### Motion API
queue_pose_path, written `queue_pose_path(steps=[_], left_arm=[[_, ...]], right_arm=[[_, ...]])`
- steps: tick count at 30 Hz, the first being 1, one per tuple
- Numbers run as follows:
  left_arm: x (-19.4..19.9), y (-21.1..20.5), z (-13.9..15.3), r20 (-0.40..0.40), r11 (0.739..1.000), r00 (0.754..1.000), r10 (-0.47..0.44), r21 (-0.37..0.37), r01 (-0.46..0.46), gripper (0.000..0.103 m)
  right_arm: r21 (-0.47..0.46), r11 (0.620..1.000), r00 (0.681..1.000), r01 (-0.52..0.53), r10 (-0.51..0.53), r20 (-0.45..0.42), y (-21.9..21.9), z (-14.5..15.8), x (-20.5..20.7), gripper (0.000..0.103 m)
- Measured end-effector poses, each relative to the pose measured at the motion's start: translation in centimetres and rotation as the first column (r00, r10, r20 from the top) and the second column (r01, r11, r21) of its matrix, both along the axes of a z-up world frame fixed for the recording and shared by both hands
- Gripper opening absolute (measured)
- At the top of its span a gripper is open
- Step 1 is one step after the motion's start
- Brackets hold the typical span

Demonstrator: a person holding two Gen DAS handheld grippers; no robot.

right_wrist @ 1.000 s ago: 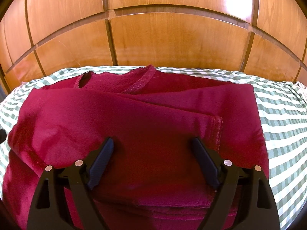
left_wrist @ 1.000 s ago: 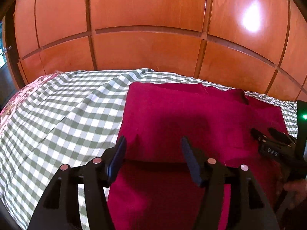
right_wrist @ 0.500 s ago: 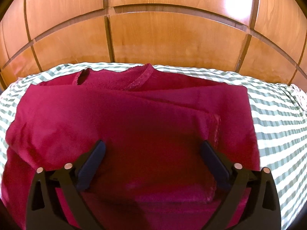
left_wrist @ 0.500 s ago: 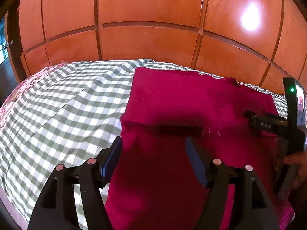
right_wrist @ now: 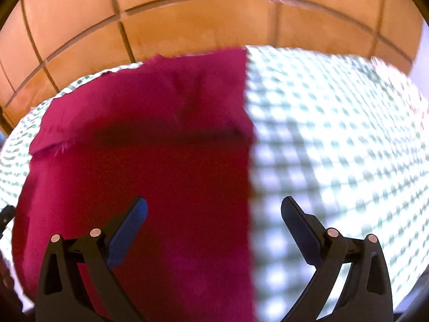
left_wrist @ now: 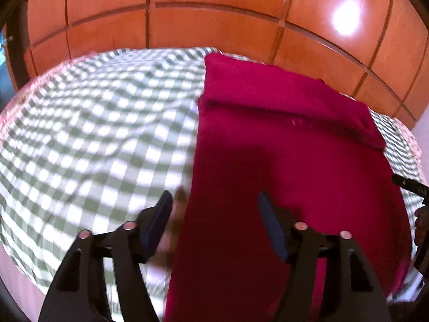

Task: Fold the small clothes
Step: 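Grasp the sweatshirt hem with the right gripper and lift it toward the collar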

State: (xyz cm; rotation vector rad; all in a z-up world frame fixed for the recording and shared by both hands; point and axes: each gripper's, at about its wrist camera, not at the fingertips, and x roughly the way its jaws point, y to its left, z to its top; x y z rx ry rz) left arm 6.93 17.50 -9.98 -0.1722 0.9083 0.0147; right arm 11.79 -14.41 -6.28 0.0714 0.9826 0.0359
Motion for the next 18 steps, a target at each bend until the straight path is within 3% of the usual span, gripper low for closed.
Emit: queue_pose_path(steps=[4, 10, 12, 14, 16, 18], left_arm=[[-2.6, -0.2, -0.7, -0.032, 0.998, 0.998, -0.061, -0.011, 0.060, 0.048], [-6.2, 0.1, -0.5, -0.057, 0.996, 0.995, -0.082, -0.038, 0.080, 0.038], [-6.9, 0.3, -0.5, -0.068, 0.996, 0.994, -0.090, -0.035, 0.087, 0.029], [-7.7, 0.2, -0.4, -0.082, 0.994, 0.991, -0.103, -0.032, 0.101, 0.011], [-8.0, 0.3, 0.1, -0.080, 0.993, 0.990, -0.113, -0.031, 0.111, 0.000], [-8.4, 0.5, 0.8, -0.061, 0.993, 0.992, -0.115, -0.044, 0.112, 0.000]], right_arm=[[0.105, 0.994, 0.997, -0.013, 0.021, -0.073, -2.4, -0.9, -4.9, 0.083], [0.141, 0.987, 0.988, -0.071, 0.090, -0.128, -2.3, -1.2, -10.7, 0.054], [0.159, 0.983, 0.980, -0.095, 0.120, -0.159, -1.9, -1.2, -12.2, 0.041], [0.172, 0.977, 0.971, -0.125, 0.156, -0.182, -1.5, -1.5, -13.0, 0.035], [0.184, 0.971, 0.961, -0.154, 0.190, -0.199, -1.0, -1.7, -13.3, 0.027], [0.198, 0.967, 0.958, -0.163, 0.203, -0.202, -0.8, -1.4, -12.9, 0.010]])
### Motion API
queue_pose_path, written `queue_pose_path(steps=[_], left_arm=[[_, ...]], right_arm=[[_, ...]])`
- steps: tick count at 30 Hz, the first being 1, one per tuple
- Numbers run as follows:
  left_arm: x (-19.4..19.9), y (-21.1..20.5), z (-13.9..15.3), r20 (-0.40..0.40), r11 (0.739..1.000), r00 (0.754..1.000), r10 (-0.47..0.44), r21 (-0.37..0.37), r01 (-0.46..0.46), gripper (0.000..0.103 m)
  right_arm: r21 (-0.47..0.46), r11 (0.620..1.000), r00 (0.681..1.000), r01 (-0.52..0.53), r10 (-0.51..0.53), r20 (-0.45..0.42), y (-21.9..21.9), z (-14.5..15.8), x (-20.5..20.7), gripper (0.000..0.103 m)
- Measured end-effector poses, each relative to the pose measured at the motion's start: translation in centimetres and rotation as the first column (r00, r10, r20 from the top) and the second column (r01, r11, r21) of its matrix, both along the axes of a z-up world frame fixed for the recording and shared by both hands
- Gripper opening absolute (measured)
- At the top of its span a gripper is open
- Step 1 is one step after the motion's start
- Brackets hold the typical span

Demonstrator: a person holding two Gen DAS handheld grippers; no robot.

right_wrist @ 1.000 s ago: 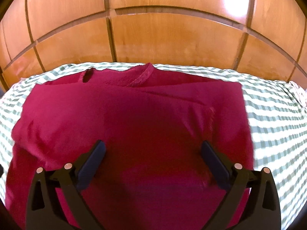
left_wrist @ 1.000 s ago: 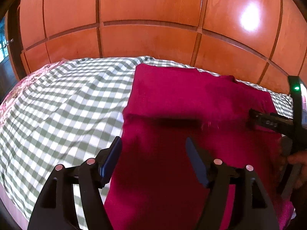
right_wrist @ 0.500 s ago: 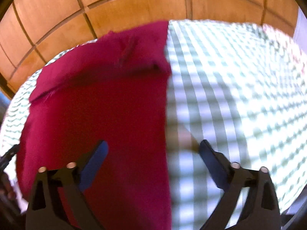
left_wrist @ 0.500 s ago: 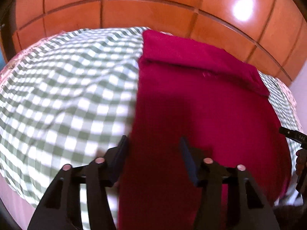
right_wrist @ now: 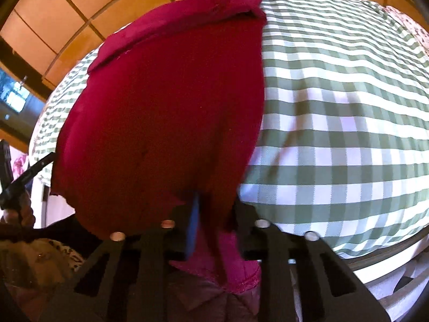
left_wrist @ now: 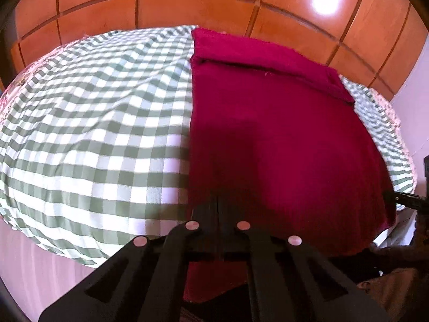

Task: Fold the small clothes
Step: 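Grasp the sweatshirt hem with the right gripper and lift it toward the collar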

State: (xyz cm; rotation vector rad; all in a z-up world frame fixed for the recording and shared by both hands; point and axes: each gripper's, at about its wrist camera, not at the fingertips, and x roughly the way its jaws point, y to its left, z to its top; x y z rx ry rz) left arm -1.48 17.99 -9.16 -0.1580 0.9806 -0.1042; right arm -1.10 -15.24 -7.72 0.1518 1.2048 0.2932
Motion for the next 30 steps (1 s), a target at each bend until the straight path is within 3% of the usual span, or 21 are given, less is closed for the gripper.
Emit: queue_pose_path(steps=[5, 10, 13, 17, 21, 22, 23, 24, 28, 30], left_arm=[[0.9, 1.3, 2.5, 0.055, 0.991, 0.998, 0.018, -0.134, -0.011, 0.000], [5.1, 2.1, 3.5, 0.062, 0.964, 0.995, 0.076, -0.261, -0.057, 0.000], [8.6, 1.8, 3.7, 0.075, 0.965, 0.991, 0.109, -0.247, -0.087, 0.000], [14.5, 2.9, 3.1, 0.036, 0.950, 0.984, 0.174, -0.271, -0.158, 0.000], [18.0, 4.0, 2.9, 0.019, 0.946, 0.970, 0.244, -0.226, -0.233, 0.000], [18.1, 4.1, 3.2, 0.030, 0.946, 0.967, 0.254, -0.214, -0.242, 0.006], [18.2, 4.3, 3.3, 0.037, 0.950, 0.969, 0.246, -0.205, -0.233, 0.026], [17.9, 4.3, 3.5, 0.048, 0.955, 0.970, 0.240, -0.189, -0.227, 0.034], [14.2, 4.1, 3.5, 0.091, 0.991, 0.987, 0.133, -0.036, -0.130, 0.044], [11.7, 5.1, 2.7, 0.051, 0.994, 0.996, 0.069, -0.085, -0.064, 0.047]], right_arm=[[0.099, 0.995, 0.996, -0.006, -0.003, 0.087, 0.3, 3.1, 1.8, 0.010], [0.191, 0.981, 0.985, 0.036, -0.068, 0.162, -0.1, 4.9, 5.3, 0.010], [0.219, 0.971, 0.977, 0.099, -0.137, 0.163, -0.9, 4.9, 7.9, 0.010], [0.213, 0.959, 0.966, 0.188, -0.220, 0.136, -2.3, 3.9, 12.7, 0.010], [0.218, 0.951, 0.961, 0.220, -0.250, 0.121, -3.1, 3.1, 16.0, 0.010], [0.221, 0.949, 0.959, 0.225, -0.256, 0.124, -3.1, 3.0, 16.5, 0.010], [0.220, 0.948, 0.957, 0.231, -0.262, 0.124, -2.9, 3.0, 17.0, 0.010], [0.213, 0.947, 0.957, 0.240, -0.268, 0.110, -2.8, 2.7, 17.6, 0.010], [0.195, 0.951, 0.961, 0.241, -0.262, 0.091, -2.3, 1.6, 18.3, 0.010], [0.204, 0.948, 0.959, 0.244, -0.267, 0.095, -2.4, 1.5, 17.5, 0.010]])
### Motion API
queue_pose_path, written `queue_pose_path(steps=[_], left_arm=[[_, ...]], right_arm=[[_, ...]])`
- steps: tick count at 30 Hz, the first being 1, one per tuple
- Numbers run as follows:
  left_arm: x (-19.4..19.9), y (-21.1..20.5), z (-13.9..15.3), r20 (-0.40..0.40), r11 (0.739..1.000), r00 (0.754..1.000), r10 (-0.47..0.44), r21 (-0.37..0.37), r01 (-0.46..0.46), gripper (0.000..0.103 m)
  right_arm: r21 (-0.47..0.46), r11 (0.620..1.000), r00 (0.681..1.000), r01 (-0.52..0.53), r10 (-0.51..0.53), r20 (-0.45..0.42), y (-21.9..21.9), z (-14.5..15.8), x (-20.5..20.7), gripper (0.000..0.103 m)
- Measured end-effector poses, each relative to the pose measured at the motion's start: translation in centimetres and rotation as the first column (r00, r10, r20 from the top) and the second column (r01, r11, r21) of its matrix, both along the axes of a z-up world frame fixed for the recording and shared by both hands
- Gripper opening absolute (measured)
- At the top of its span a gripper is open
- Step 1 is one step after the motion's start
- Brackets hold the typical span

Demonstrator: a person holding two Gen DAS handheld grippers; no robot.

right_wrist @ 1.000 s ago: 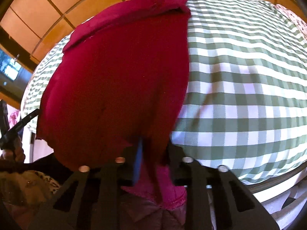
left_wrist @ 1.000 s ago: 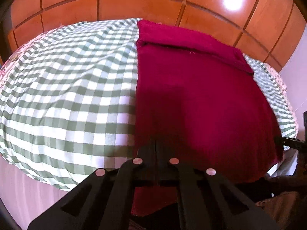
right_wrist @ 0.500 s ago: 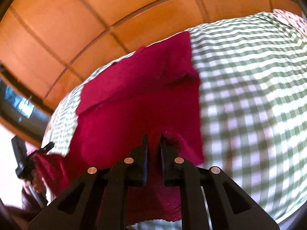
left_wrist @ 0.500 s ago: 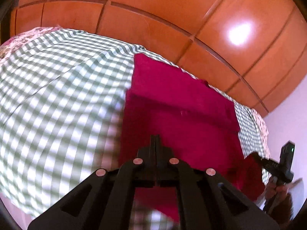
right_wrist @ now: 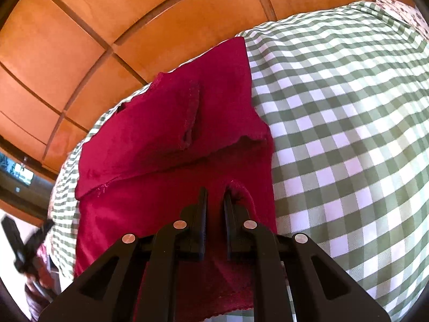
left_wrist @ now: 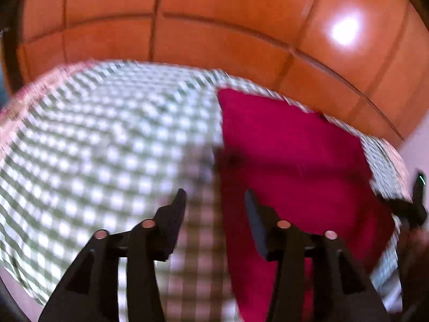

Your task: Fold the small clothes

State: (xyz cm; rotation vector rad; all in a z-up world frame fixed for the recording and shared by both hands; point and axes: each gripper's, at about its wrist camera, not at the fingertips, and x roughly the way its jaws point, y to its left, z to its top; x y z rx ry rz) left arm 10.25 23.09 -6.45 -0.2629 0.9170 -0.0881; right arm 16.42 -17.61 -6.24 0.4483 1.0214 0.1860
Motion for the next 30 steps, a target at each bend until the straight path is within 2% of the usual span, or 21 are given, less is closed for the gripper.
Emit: queue_pose_path(steps=[5, 7, 10, 13, 15, 16, 17, 18, 20, 24, 28, 30], left_arm=[[-6.6, 0.9, -2.2, -0.073, 0.980, 0.993, -0.092, -0.185, 0.077, 0.053], [-8.7, 0.3, -3.2, -0.101, 0.953, 0.984, -0.147, -0.281, 0.114, 0.053], [-10.0, -1.5, -4.4, -0.118, 0.924, 0.973, -0.200, -0.352, 0.148, 0.053], [-10.1, -3.3, -6.4, -0.167, 0.896, 0.952, -0.256, -0.410, 0.169, 0.052], [-9.8, -4.7, -7.8, -0.199, 0.880, 0.931, -0.307, -0.431, 0.198, 0.040], [-9.7, -5.1, -7.9, -0.210, 0.886, 0.925, -0.315, -0.415, 0.208, 0.028], [-9.7, -5.4, -7.8, -0.203, 0.893, 0.927, -0.314, -0.395, 0.216, 0.011], [-9.8, -5.5, -7.3, -0.187, 0.895, 0.932, -0.312, -0.388, 0.221, 0.008], [-9.9, -5.3, -6.0, -0.140, 0.891, 0.943, -0.302, -0.392, 0.228, 0.007], [-8.9, -4.7, -2.0, 0.017, 0.862, 0.959, -0.283, -0.434, 0.262, 0.006], [-4.6, -4.9, 1.6, 0.140, 0.843, 0.952, -0.273, -0.441, 0.307, 0.006], [-1.9, -4.7, 2.5, 0.162, 0.832, 0.953, -0.257, -0.464, 0.304, 0.006]], right_arm=[[-0.016, 1.000, 1.000, 0.003, -0.002, 0.017, 0.3, -0.3, -0.6, 0.010], [-0.029, 1.000, 1.000, 0.003, -0.003, 0.017, 0.6, -0.3, -0.5, 0.010], [-0.069, 0.998, 1.000, -0.005, 0.006, 0.018, 1.0, -0.4, -0.3, 0.010], [-0.098, 0.995, 1.000, -0.009, 0.011, 0.022, 1.5, -0.2, -0.5, 0.010], [-0.112, 0.994, 1.000, -0.017, 0.019, 0.020, 1.5, -0.1, -0.7, 0.010], [-0.122, 0.992, 0.999, -0.024, 0.026, 0.019, 1.5, 0.0, -0.9, 0.010], [-0.128, 0.991, 0.999, -0.029, 0.032, 0.020, 1.6, 0.1, -1.1, 0.010], [-0.135, 0.990, 0.999, -0.034, 0.037, 0.021, 1.5, 0.2, -1.4, 0.010], [-0.137, 0.990, 0.999, -0.043, 0.046, 0.019, 1.2, 0.5, -2.1, 0.010], [-0.117, 0.991, 0.996, -0.068, 0.075, 0.052, 0.8, 1.9, -4.2, 0.010], [-0.077, 0.995, 0.995, -0.062, 0.068, 0.075, 0.2, 3.1, -4.9, 0.010], [-0.026, 0.999, 0.996, -0.044, 0.046, 0.081, -0.5, 3.6, -4.3, 0.010]])
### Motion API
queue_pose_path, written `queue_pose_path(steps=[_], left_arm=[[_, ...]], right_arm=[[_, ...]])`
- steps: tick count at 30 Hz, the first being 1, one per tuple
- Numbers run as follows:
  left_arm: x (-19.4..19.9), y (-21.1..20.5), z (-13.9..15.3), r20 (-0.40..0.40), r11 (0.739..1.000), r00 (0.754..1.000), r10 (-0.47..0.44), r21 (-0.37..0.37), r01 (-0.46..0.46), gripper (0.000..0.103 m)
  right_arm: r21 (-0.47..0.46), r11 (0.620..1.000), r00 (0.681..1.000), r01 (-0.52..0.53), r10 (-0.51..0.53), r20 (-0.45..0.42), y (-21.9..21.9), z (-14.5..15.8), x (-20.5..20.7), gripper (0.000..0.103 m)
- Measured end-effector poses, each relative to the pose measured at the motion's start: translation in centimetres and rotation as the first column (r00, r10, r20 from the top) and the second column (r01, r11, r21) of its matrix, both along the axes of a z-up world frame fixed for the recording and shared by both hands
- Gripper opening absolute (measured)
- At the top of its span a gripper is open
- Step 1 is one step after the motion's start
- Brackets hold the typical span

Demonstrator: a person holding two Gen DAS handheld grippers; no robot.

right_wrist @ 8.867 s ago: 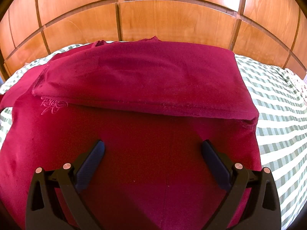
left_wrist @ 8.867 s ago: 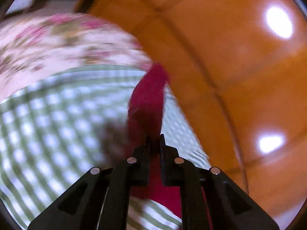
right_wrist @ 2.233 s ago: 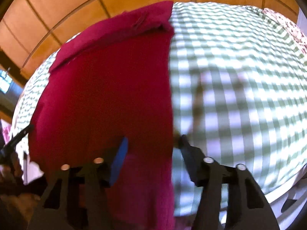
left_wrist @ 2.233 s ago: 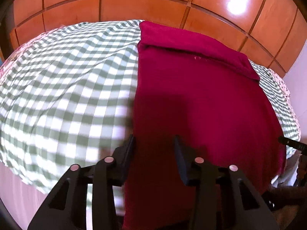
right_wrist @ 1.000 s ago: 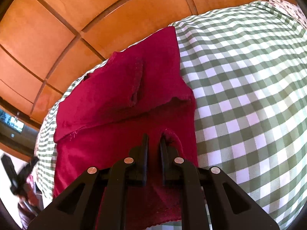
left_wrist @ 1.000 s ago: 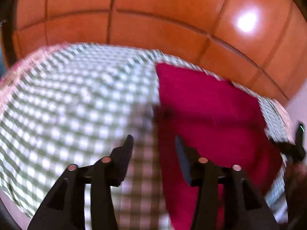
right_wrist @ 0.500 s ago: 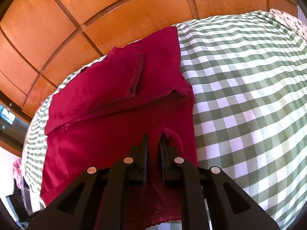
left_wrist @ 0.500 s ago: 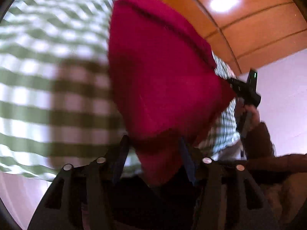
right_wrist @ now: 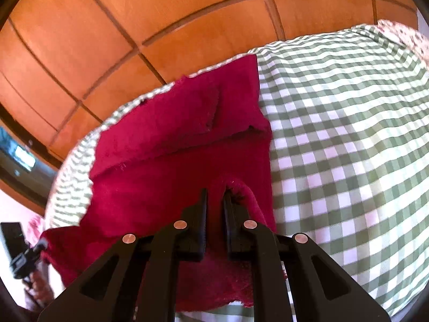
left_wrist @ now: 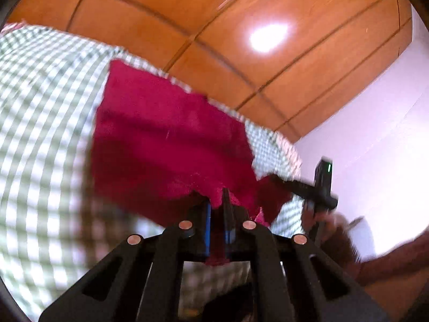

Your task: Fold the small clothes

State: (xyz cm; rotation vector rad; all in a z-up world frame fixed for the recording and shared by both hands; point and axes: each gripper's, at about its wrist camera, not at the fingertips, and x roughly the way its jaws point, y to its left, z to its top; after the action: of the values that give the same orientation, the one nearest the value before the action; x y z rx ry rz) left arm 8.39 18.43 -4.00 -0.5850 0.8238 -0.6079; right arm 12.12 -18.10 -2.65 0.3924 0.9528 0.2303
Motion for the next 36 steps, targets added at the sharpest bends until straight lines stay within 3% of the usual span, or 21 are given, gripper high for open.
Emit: queue_pose_path(steps=[2, 4, 6, 7, 8, 9, 10, 11, 13, 17, 22, 25, 26, 27, 28, 29, 32, 36], left_arm=[[3.8, 0.0, 0.4, 0.002, 0.999, 0.999, 0.043, -0.003, -0.043, 0.007], [6.9, 0.4, 0.0, -0.052, 0.995, 0.994, 0.095, -0.020, -0.096, 0.009], [10.2, 1.7, -1.0, -0.134, 0.975, 0.966, 0.220, -0.007, -0.223, 0.019], [11.2, 2.6, -1.7, -0.168, 0.961, 0.948, 0.271, -0.004, -0.275, 0.034], [11.7, 3.1, -2.0, -0.185, 0.951, 0.934, 0.304, -0.001, -0.310, 0.043], [11.8, 4.1, -2.4, -0.199, 0.930, 0.910, 0.364, 0.019, -0.368, 0.050], [11.7, 4.4, -2.8, -0.198, 0.919, 0.898, 0.393, 0.037, -0.394, 0.051], [11.5, 4.9, -3.1, -0.194, 0.916, 0.896, 0.401, 0.067, -0.395, 0.051], [10.5, 5.7, -3.9, -0.185, 0.918, 0.900, 0.394, 0.116, -0.378, 0.053], [7.5, 4.6, -5.2, -0.143, 0.946, 0.950, 0.279, 0.213, -0.246, 0.063], [5.8, 1.5, -7.4, -0.168, 0.953, 0.972, 0.164, 0.281, -0.113, 0.060], [5.9, 0.3, -8.1, -0.171, 0.950, 0.974, 0.147, 0.300, -0.091, 0.035], [6.0, 0.4, -8.2, -0.176, 0.949, 0.973, 0.151, 0.300, -0.093, 0.024], [6.1, 0.6, -8.4, -0.186, 0.949, 0.969, 0.165, 0.297, -0.105, 0.021], [6.0, 1.0, -8.3, -0.189, 0.952, 0.966, 0.175, 0.284, -0.117, 0.017], [5.5, 1.3, -8.1, -0.185, 0.954, 0.966, 0.183, 0.271, -0.129, 0.016], [3.8, 2.1, -7.5, -0.172, 0.964, 0.969, 0.178, 0.230, -0.136, 0.013], [1.2, 1.4, -7.0, -0.163, 0.968, 0.977, 0.140, 0.229, -0.100, 0.013]], right_arm=[[0.031, 0.999, 1.000, 0.022, -0.021, -0.014, -0.4, 0.1, 1.3, 0.010], [0.045, 0.998, 0.999, 0.038, -0.036, -0.036, -0.5, -0.1, 2.7, 0.010], [0.077, 0.995, 0.997, 0.065, -0.060, -0.058, -1.0, -0.6, 4.6, 0.010], [0.101, 0.993, 0.997, 0.068, -0.063, -0.053, -1.2, -0.7, 5.0, 0.011], [0.144, 0.986, 0.996, 0.080, -0.075, -0.041, -1.8, -0.7, 5.6, 0.031], [0.178, 0.979, 0.995, 0.097, -0.092, -0.033, -2.3, -0.6, 5.8, 0.076], [0.199, 0.971, 0.992, 0.128, -0.126, -0.021, -3.0, -0.4, 5.6, 0.091], [0.218, 0.962, 0.985, 0.164, -0.171, 0.015, -4.0, 0.0, 5.1, 0.093], [0.217, 0.965, 0.987, 0.150, -0.160, 0.031, -5.1, 0.3, 4.2, 0.093], [0.155, 0.978, 0.990, 0.138, -0.140, 0.000, -7.0, -0.9, 1.2, 0.093], [0.050, 0.998, 0.999, 0.033, -0.033, -0.006, -5.2, -2.4, -1.9, 0.093], [-0.037, 0.998, 0.999, -0.050, 0.049, -0.015, -1.8, -3.6, -1.2, 0.073], [-0.070, 0.995, 0.997, -0.070, 0.068, -0.026, -0.7, -4.1, -0.7, 0.055], [-0.116, 0.990, 0.996, -0.083, 0.079, -0.040, 0.2, -4.5, -0.3, 0.043], [-0.166, 0.982, 0.996, -0.088, 0.081, -0.048, 1.0, -4.8, 0.1, 0.041], [-0.169, 0.981, 0.995, -0.092, 0.085, -0.048, 1.3, -4.6, 0.1, 0.029], [-0.183, 0.978, 0.995, -0.102, 0.097, -0.033, 1.2, -3.4, -0.8, 0.021], [-0.198, 0.970, 0.990, -0.139, 0.136, -0.029, 0.5, -2.2, -3.3, 0.020]])
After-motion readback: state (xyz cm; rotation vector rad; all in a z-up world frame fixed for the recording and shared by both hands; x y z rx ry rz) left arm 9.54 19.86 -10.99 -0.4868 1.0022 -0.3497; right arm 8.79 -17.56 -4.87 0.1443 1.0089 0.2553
